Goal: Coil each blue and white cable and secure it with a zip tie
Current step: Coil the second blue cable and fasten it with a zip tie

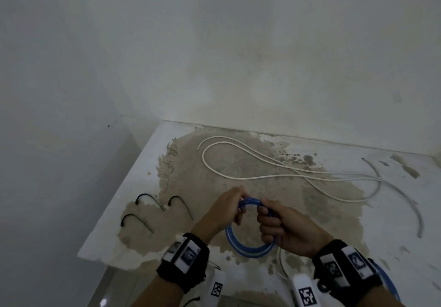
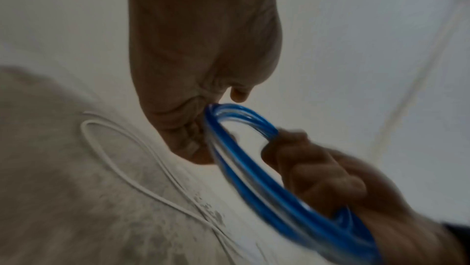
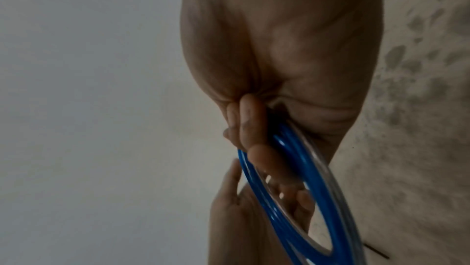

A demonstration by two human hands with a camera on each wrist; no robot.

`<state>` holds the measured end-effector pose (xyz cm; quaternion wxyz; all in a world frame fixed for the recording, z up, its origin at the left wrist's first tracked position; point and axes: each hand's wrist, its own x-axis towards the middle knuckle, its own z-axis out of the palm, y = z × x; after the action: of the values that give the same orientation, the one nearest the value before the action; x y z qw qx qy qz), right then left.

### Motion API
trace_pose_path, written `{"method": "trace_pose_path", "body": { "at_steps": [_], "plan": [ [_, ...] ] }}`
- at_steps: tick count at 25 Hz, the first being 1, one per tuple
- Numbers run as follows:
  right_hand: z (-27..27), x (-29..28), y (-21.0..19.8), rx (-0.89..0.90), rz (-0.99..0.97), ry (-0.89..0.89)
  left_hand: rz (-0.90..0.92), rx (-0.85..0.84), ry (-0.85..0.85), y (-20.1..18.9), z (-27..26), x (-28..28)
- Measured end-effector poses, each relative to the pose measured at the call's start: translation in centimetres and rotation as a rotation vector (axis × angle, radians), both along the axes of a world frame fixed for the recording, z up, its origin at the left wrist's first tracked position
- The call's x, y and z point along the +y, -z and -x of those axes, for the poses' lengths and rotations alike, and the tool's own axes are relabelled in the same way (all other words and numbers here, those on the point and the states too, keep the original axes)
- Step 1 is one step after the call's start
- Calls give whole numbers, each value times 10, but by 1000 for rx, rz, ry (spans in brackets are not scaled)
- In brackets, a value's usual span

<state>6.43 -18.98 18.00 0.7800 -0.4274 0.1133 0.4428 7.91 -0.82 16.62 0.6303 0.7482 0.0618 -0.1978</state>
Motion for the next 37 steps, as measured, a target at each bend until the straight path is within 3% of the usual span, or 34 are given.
{"method": "trace_pose_path", "body": {
  "at_steps": [2,4,6,8,13,15,18,20,28,33,37],
  "plan": [
    [-4,-3,7,16,-52,56,-41,63,-170,23,-11,33],
    [-8,-9,11,16,-82,99,-425,-7,-184,59,-23,83],
    [-9,-14,12,13,-91,125,-837,-45,-34,93,-32,130],
    [-10,-16,12,6,-87,150,-1116,-52,151,115,-39,156],
    [-16,-20,9,-25,-41,199,-1338,-158,310,129,-38,165],
    [-18,-23,7,-49,5,221,-1232,-187,319,126,-38,160],
    [-21,-23,8,-134,155,276,-766,-157,192,97,-39,127],
    [-23,-21,9,-239,286,308,-562,-167,117,72,-37,97],
    [-17,-12,3,-898,770,191,-139,55,219,2,-29,2],
    [-3,-32,7,-1027,904,193,131,147,160,-26,-22,-26],
    [2,-42,-8,-940,760,308,294,198,124,-41,-21,-49]
  ]
}}
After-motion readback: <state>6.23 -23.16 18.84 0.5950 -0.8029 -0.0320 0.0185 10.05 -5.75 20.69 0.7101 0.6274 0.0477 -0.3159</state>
